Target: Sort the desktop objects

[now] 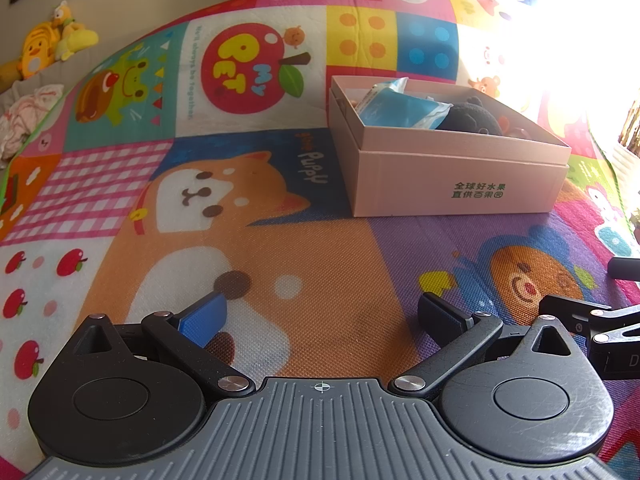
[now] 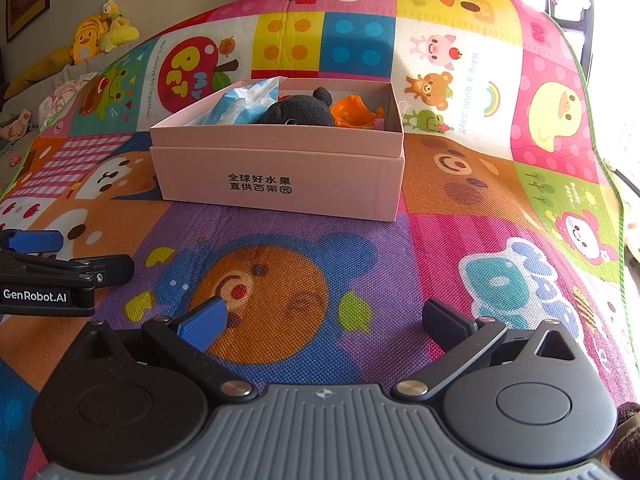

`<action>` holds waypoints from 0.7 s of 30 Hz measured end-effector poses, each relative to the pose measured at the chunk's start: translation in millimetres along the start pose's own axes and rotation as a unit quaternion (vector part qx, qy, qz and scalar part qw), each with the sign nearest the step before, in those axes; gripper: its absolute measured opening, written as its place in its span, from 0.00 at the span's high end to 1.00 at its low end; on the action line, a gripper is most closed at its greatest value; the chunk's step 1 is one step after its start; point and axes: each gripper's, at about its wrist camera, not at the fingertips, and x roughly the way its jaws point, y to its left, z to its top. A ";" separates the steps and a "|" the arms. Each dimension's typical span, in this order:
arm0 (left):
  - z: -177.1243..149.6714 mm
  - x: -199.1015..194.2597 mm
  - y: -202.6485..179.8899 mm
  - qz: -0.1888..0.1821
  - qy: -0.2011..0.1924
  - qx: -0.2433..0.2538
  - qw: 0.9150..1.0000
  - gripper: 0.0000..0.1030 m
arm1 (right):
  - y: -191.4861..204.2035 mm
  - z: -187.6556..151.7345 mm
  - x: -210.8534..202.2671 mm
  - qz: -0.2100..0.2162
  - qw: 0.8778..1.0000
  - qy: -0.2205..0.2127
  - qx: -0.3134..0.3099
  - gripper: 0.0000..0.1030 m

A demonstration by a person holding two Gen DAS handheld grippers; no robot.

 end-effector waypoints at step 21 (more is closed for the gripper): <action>-0.7 0.1 -0.6 -0.002 0.001 0.001 1.000 0.00 | 0.4 -0.1 -0.5 0.001 1.000 -0.001 0.001 0.00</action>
